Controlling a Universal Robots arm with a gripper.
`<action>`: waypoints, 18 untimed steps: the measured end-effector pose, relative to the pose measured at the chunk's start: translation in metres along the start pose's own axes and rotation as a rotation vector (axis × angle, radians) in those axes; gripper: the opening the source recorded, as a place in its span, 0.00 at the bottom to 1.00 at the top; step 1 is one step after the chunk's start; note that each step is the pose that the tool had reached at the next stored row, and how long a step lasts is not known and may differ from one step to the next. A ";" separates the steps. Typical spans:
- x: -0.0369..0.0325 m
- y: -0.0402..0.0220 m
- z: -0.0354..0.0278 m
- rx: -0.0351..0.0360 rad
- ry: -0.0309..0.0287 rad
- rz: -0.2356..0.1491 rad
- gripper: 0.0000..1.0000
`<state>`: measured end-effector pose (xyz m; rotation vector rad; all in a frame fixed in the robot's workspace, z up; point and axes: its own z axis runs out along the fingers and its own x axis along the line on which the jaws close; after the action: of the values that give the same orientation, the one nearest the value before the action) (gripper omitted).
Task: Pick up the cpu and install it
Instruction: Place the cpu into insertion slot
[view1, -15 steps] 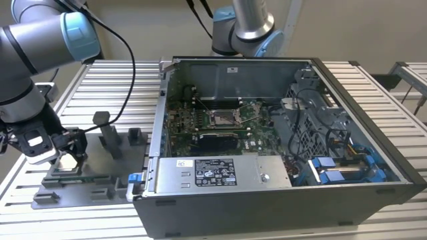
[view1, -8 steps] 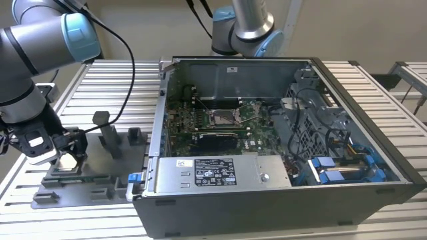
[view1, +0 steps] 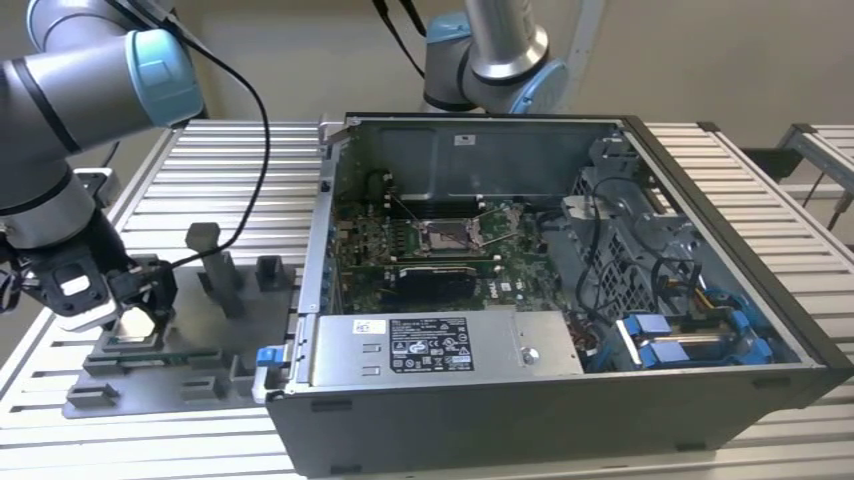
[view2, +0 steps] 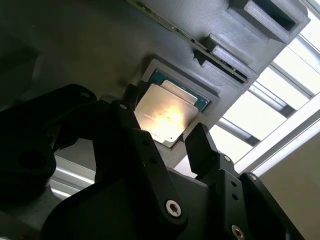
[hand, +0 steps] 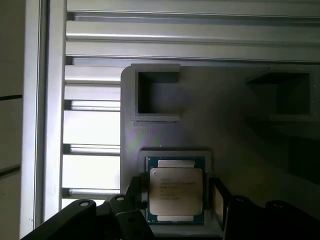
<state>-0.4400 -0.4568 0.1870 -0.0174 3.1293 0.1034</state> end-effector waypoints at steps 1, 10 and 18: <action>-0.0001 0.0000 0.0001 0.0000 0.0000 0.000 1.00; 0.0006 -0.0001 0.0004 0.0002 -0.0001 0.005 1.00; 0.0014 -0.0003 0.0005 0.0003 -0.0004 0.010 1.00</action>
<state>-0.4414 -0.4571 0.1865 -0.0023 3.1293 0.1031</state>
